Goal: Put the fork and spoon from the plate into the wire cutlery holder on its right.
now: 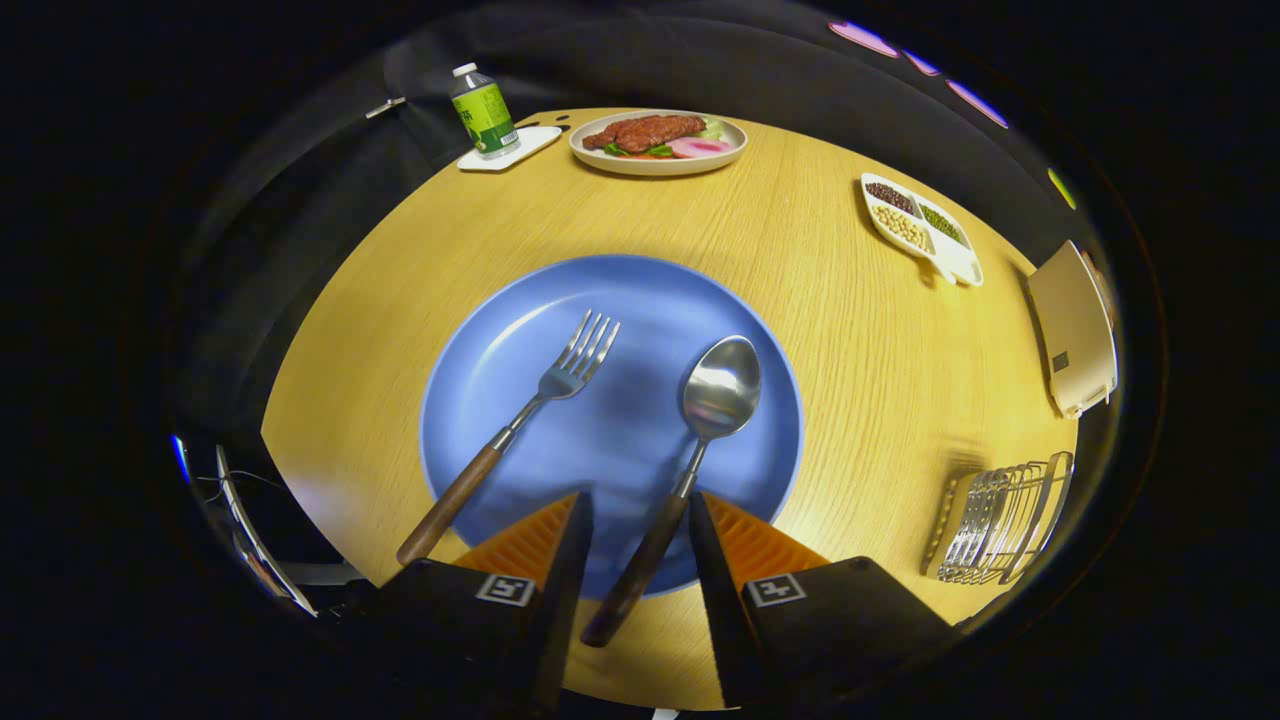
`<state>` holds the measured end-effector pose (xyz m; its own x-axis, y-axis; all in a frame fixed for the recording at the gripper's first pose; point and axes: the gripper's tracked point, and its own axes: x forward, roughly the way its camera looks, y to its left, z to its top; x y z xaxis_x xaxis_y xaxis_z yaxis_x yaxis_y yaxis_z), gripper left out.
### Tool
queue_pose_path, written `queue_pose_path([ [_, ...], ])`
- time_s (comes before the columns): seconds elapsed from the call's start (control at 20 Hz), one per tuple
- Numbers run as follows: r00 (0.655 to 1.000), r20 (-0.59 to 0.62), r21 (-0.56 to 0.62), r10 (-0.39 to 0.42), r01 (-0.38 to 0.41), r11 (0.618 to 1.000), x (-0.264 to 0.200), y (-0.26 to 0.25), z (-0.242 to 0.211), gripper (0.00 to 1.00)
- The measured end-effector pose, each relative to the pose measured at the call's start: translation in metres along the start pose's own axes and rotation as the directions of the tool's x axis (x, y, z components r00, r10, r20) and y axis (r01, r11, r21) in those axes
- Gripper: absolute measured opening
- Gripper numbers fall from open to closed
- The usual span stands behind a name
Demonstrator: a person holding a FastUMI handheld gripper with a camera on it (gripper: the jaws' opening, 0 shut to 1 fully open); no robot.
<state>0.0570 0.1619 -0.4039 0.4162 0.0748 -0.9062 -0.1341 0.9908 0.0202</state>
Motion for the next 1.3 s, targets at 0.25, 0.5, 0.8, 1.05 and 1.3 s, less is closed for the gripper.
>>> queue_pose_path([
  [0.25, 0.995, -0.04, 0.052, 0.088, -0.086, 0.995, 0.0, 0.005, 0.001, 0.18],
  [0.5, 0.987, -0.061, 0.011, 0.146, -0.146, 0.989, -0.008, 0.003, -0.007, 0.07],
  [0.8, 0.981, -0.065, -0.002, 0.181, -0.182, 0.983, -0.058, -0.007, -0.009, 0.07],
  [1.05, 0.988, -0.05, -0.088, 0.145, -0.149, 0.985, -0.131, -0.046, -0.018, 0.06],
  [1.3, 0.989, -0.052, -0.05, 0.141, -0.144, 0.988, -0.195, -0.094, -0.029, 0.07],
])
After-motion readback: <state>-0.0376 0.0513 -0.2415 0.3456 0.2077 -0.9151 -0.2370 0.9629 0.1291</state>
